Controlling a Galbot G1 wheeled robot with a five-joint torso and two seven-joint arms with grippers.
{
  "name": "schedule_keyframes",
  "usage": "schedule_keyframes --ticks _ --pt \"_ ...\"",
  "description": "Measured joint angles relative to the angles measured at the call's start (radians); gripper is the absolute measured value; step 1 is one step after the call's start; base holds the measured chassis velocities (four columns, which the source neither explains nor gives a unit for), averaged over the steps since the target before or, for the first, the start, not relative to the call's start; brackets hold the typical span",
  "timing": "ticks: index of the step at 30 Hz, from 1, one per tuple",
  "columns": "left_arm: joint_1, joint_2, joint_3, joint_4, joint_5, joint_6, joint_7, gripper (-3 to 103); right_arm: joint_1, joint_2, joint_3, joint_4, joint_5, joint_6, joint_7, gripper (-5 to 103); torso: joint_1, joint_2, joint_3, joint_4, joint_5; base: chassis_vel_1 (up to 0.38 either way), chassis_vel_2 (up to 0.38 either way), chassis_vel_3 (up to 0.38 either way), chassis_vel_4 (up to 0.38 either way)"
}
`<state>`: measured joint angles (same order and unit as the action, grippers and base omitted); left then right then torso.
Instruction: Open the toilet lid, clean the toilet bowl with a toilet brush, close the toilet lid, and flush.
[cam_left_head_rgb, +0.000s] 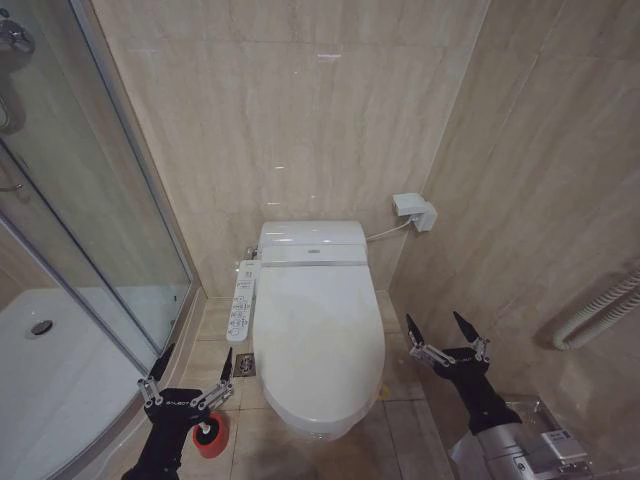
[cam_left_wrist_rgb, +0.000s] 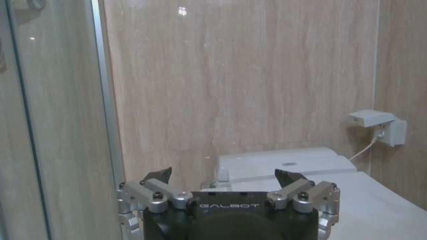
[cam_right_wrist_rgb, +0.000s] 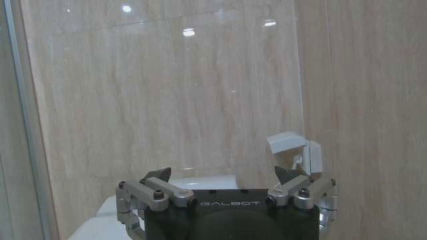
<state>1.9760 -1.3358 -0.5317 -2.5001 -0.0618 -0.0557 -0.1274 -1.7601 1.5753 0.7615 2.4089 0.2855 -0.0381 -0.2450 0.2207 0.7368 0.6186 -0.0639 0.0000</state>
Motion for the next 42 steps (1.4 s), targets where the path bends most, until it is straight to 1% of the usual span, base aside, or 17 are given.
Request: schedule_keyframes --ticks 42 --pt "0.0 0.0 0.0 0.0 0.0 0.0 0.0 100 0.0 0.0 0.0 0.0 0.0 0.0 0.0 100 0.0 0.0 0.0 0.0 0.0 0.0 0.0 0.0 0.0"
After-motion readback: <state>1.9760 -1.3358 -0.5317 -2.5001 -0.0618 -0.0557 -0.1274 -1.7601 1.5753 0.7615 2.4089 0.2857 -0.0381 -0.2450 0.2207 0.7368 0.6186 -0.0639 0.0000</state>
